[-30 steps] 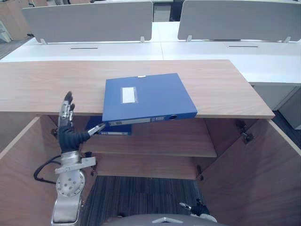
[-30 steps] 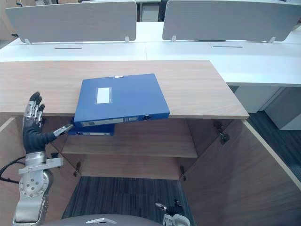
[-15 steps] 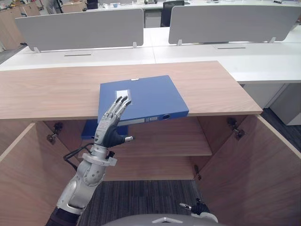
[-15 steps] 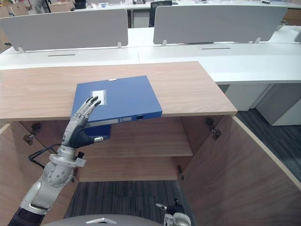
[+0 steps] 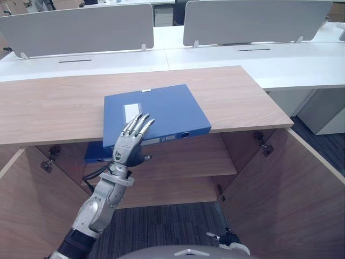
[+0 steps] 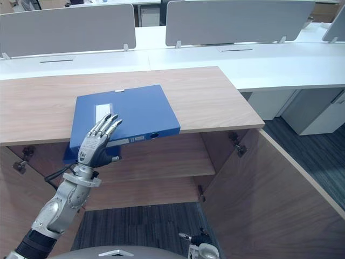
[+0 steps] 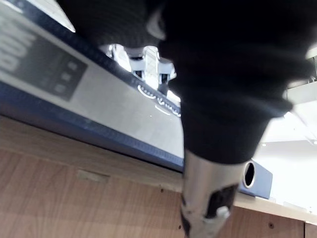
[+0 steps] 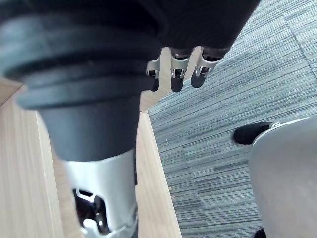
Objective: Walk over to the cabinet, pick up the folder, carry it to the office cabinet, place the folder inside the office cabinet, then close the office cabinet door
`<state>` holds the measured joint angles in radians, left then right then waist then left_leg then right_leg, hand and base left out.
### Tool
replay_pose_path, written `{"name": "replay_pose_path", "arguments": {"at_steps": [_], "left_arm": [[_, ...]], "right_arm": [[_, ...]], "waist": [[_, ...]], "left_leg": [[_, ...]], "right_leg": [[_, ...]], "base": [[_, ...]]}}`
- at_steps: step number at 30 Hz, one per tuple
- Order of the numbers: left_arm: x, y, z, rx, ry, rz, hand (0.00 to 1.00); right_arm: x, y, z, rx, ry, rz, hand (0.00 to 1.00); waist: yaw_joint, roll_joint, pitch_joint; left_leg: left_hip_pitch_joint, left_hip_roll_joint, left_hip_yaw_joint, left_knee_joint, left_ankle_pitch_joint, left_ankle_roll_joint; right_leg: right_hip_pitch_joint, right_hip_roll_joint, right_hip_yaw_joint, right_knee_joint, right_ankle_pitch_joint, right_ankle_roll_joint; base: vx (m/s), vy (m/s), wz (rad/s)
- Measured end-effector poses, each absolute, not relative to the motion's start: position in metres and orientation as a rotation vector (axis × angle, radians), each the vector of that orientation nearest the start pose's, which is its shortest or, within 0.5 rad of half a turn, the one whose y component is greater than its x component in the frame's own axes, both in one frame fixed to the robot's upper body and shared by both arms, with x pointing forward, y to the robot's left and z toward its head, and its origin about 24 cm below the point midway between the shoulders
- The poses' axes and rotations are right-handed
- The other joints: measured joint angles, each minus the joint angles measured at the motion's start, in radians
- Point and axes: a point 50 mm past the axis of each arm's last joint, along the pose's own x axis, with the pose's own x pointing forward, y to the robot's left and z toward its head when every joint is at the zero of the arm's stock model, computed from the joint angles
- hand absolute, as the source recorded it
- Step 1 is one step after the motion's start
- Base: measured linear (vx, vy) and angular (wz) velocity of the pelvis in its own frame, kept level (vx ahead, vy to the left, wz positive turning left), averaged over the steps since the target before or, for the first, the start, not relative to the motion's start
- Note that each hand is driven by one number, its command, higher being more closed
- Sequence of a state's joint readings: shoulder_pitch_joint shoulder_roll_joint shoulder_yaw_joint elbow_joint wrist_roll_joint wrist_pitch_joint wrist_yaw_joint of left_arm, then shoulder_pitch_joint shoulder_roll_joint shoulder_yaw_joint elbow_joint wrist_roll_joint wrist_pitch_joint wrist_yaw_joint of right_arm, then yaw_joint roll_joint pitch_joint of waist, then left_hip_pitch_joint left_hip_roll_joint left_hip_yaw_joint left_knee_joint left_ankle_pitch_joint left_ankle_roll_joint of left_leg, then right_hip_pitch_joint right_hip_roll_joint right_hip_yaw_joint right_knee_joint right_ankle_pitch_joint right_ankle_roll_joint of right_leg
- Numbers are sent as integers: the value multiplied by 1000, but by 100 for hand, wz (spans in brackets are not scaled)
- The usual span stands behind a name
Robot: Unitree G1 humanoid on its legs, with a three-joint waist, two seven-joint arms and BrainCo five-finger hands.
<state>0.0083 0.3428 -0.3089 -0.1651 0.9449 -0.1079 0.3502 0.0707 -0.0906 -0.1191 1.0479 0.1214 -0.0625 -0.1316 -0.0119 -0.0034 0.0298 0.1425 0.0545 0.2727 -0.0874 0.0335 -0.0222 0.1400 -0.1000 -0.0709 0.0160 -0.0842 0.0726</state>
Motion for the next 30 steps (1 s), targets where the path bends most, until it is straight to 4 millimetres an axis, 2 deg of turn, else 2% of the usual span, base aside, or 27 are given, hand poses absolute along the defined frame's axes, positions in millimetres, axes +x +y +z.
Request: {"name": "replay_pose_path", "arguments": {"at_steps": [1, 10, 21, 27, 30], "left_arm": [[236, 127, 83, 1149, -553, -26, 100], [245, 139, 83, 1190, -514, 70, 100], [248, 156, 90, 1200, -505, 161, 100], [241, 153, 102, 1132, -561, 169, 100], [232, 142, 109, 1025, -593, 155, 100]], "right_arm": [[101, -208, -157, 17, 1042, -361, 0], [99, -207, -158, 58, 1047, -361, 0], [99, -206, -158, 97, 1043, -361, 0], [103, -200, -157, 102, 1029, -336, 0], [105, -197, -156, 101, 1015, -317, 0]], "waist": [[0, 0, 0], [-9, -12, -13], [-15, -11, -16], [-16, -12, -15], [-16, -13, -17]], "left_leg": [[0, 0, 0, 0, 0, 0], [0, 1, 1, 0, -1, -1], [-1, 1, 1, 0, -2, -1], [-2, 1, 1, 0, -2, -1], [-8, 2, 5, 1, -2, -1]], "right_leg": [[1, 0, 0, -2, 2, 1], [1, 0, 0, -13, 8, 4], [7, 0, 2, -26, 15, 7], [7, 0, 2, -27, 17, 8], [-2, 0, 10, -21, 21, 10]], "base": [[0, 0, 0], [-21, -6, 0], [0, 0, 0], [-1, -3, -1], [-2, -11, -3]]}}
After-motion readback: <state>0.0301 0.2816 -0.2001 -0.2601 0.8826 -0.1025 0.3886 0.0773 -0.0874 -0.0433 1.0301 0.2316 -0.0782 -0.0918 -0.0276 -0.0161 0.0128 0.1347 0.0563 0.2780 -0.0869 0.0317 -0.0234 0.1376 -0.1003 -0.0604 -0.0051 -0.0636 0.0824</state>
